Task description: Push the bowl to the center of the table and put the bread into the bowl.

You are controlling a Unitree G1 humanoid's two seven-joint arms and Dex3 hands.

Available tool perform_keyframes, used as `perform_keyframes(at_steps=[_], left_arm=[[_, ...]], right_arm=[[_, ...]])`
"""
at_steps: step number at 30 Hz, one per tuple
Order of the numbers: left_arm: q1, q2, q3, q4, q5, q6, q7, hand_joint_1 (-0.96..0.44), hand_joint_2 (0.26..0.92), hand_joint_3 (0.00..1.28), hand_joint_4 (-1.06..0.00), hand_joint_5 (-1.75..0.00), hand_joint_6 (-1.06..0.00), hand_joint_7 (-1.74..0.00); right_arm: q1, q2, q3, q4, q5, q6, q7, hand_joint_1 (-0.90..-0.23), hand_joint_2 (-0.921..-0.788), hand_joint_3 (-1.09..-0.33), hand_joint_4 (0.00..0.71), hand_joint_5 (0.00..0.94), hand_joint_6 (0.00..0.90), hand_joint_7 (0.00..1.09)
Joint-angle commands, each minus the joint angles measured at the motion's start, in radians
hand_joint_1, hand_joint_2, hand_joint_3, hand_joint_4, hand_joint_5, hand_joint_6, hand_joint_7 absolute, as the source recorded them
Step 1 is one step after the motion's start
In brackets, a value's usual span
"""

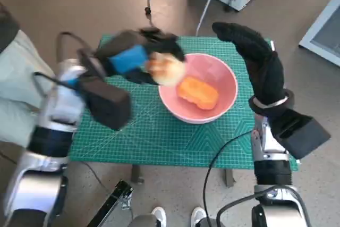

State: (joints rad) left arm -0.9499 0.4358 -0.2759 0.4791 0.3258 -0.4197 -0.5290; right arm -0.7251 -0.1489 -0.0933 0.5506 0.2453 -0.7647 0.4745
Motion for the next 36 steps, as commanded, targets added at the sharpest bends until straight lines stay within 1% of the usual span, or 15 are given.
perform_keyframes(at_steps=[1,3,5,6,7,8,9,10,11,14,18,26,28,32,36], left_arm=[[-0.026,-0.047,-0.037,0.066,0.029,-0.005,0.01,0.0,0.92,0.12,-0.59,-1.21,-0.6,-1.27],[-0.026,-0.067,-0.051,0.088,0.033,0.017,-0.003,0.0,0.92,0.13,-0.57,-1.26,-0.6,-1.24],[-0.024,-0.084,-0.066,0.102,0.036,0.062,-0.034,0.0,0.921,0.21,-0.51,-1.35,-0.49,-1.31],[-0.023,-0.088,-0.072,0.104,0.038,0.084,-0.049,-0.02,0.89,0.21,-0.39,-1.07,-0.37,-1.1],[-0.023,-0.091,-0.084,0.097,0.043,0.126,-0.08,-0.03,0.882,0.21,-0.36,-0.92,-0.34,-1.0],[-0.022,-0.093,-0.092,0.09,0.046,0.156,-0.102,-0.04,0.863,0.19,-0.27,-0.62,-0.26,-0.81],[-0.027,-0.095,-0.105,0.076,0.052,0.204,-0.137,-0.04,0.857,0.18,-0.24,-0.51,-0.22,-0.74],[-0.03,-0.097,-0.114,0.064,0.057,0.24,-0.162,-0.04,0.839,0.16,-0.17,-0.34,-0.17,-0.63],[-0.033,-0.098,-0.123,0.048,0.063,0.268,-0.181,-0.04,0.827,0.14,-0.12,-0.22,-0.13,-0.57],[-0.032,-0.097,-0.132,0.008,0.077,0.321,-0.209,-0.05,0.808,0.12,-0.07,-0.09,-0.09,-0.48],[-0.014,-0.091,-0.133,-0.02,0.088,0.342,-0.201,-0.07,0.8,0.1,-0.05,-0.03,-0.07,-0.44],[-0.003,-0.073,-0.136,-0.011,0.108,0.292,-0.149,-0.13,0.802,0.08,0.0,0.0,-0.04,-0.41],[-0.001,-0.073,-0.133,-0.013,0.118,0.296,-0.132,-0.14,0.801,0.07,0.0,0.0,-0.03,-0.41],[0.007,-0.078,-0.119,-0.013,0.123,0.31,-0.088,-0.17,0.804,0.07,0.0,0.0,-0.03,-0.41],[0.016,-0.086,-0.085,-0.007,0.108,0.295,-0.007,-0.17,0.809,0.06,0.0,0.0,-0.03,-0.42]], right_arm=[[0.026,-0.003,-0.003,0.005,0.015,0.013,0.018,-0.67,-0.921,-0.811,0.264,0.002,-0.001,0.73],[0.028,-0.005,-0.006,0.005,0.017,0.012,0.02,-0.676,-0.921,-0.808,0.264,0.002,-0.001,0.73],[0.029,-0.007,-0.009,0.007,0.019,0.011,0.021,-0.68,-0.921,-0.807,0.265,0.002,-0.001,0.73],[0.029,-0.008,-0.01,0.008,0.019,0.01,0.021,-0.682,-0.921,-0.806,0.265,0.002,-0.001,0.73],[0.029,-0.008,-0.011,0.009,0.019,0.01,0.02,-0.683,-0.921,-0.806,0.265,0.002,-0.001,0.73],[0.029,-0.008,-0.012,0.009,0.019,0.009,0.019,-0.685,-0.921,-0.805,0.265,0.002,-0.001,0.73],[0.029,-0.008,-0.013,0.009,0.018,0.01,0.017,-0.685,-0.921,-0.805,0.265,0.002,-0.001,0.73],[0.029,-0.009,-0.013,0.008,0.018,0.01,0.016,-0.686,-0.921,-0.804,0.265,0.002,-0.001,0.73],[0.03,-0.009,-0.014,0.008,0.017,0.01,0.014,-0.687,-0.921,-0.804,0.265,0.002,-0.001,0.73],[0.03,-0.009,-0.016,0.007,0.014,0.009,0.01,-0.687,-0.921,-0.803,0.265,0.002,-0.001,0.73],[0.031,-0.01,-0.019,0.006,0.009,0.007,0.005,-0.688,-0.921,-0.8,0.266,0.003,-0.001,0.73],[0.03,-0.008,-0.019,0.004,-0.008,0.002,-0.012,-0.687,-0.921,-0.8,0.266,0.003,-0.001,0.73],[0.029,-0.008,-0.018,0.005,-0.014,0.0,-0.017,-0.686,-0.921,-0.801,0.266,0.003,-0.001,0.73],[0.027,-0.007,-0.018,0.006,-0.022,-0.004,-0.023,-0.684,-0.921,-0.802,0.266,0.003,-0.001,0.73],[0.02,-0.008,-0.02,0.015,-0.024,-0.005,-0.025,-0.684,-0.921,-0.802,0.267,0.003,-0.001,0.73]])
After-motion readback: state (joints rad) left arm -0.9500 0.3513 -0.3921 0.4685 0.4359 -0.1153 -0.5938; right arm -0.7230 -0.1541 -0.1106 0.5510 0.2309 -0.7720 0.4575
